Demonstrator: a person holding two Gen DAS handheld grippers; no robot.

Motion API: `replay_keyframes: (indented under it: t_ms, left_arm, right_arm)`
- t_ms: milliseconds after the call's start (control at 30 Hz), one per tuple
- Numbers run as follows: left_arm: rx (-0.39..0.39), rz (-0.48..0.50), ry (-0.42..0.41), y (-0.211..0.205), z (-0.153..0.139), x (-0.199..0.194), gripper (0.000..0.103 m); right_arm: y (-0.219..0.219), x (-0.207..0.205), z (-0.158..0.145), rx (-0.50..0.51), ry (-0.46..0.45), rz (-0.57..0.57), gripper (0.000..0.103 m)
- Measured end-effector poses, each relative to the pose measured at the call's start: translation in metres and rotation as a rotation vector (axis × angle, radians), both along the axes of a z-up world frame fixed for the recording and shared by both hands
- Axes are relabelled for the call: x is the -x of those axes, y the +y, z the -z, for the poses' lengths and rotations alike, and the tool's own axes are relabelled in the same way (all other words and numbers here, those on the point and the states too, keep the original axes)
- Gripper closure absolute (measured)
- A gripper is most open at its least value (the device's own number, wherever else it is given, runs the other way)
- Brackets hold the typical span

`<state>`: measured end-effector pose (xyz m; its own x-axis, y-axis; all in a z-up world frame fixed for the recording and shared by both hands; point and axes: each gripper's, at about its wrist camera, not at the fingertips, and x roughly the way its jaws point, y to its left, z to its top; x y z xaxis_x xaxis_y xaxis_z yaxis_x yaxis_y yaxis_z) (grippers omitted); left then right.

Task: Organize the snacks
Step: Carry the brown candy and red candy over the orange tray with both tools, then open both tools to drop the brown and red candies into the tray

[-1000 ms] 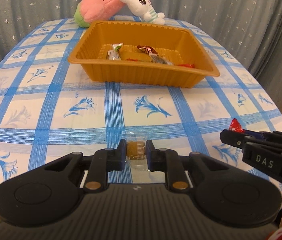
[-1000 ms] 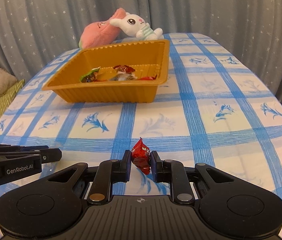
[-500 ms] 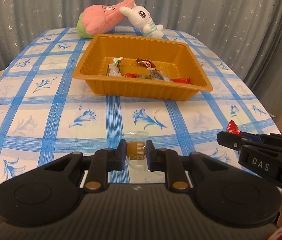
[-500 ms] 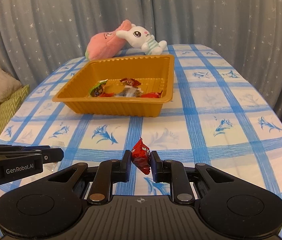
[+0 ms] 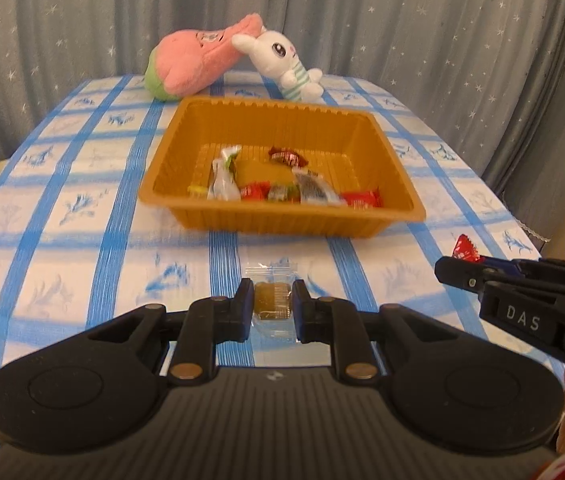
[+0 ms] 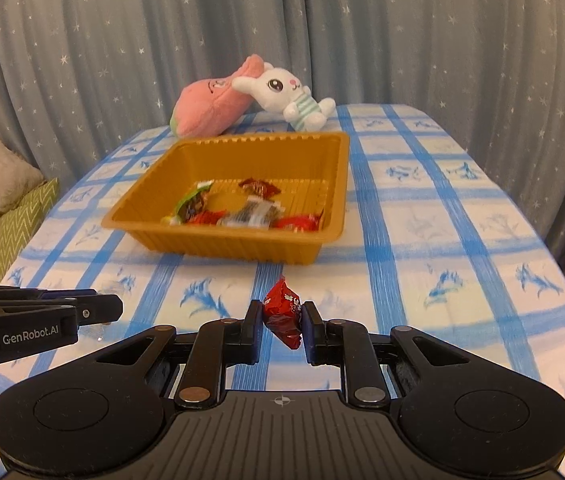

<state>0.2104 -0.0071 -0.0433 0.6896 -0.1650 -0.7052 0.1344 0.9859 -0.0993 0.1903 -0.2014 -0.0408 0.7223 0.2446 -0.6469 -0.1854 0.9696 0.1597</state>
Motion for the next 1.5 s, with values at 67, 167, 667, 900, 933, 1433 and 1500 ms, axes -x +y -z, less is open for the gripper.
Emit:
replay_keyframes:
  t_ms: [67, 167, 667, 900, 933, 1433, 1500]
  left_arm:
    - [-0.004, 0.008, -0.012, 0.0, -0.006, -0.01, 0.085]
    - [-0.029, 0.021, -0.033, -0.002, -0.015, -0.028, 0.085]
    - [-0.059, 0.057, -0.077, -0.004, -0.036, -0.106, 0.085]
    - [-0.025, 0.057, -0.057, 0.004, -0.03, -0.131, 0.085]
    - [-0.023, 0.057, -0.051, 0.006, -0.028, -0.134, 0.085]
    - [-0.02, 0.075, -0.004, 0.004, -0.002, -0.156, 0.085]
    - [-0.018, 0.075, -0.004, 0.004, -0.001, -0.158, 0.085]
  right_arm:
    - [0.0, -0.011, -0.005, 0.002, -0.012, -0.005, 0.083]
    - [-0.001, -0.029, -0.013, 0.007, -0.025, -0.012, 0.083]
    - [0.007, -0.112, -0.037, 0.027, -0.04, -0.055, 0.083]
    - [0.01, -0.139, -0.031, 0.027, -0.009, -0.058, 0.083]
    - [0.011, -0.142, -0.029, 0.029, 0.0, -0.054, 0.083]
    - [0.013, -0.164, -0.003, 0.026, 0.058, -0.048, 0.083]
    - [0.014, -0.165, -0.002, 0.026, 0.06, -0.047, 0.083]
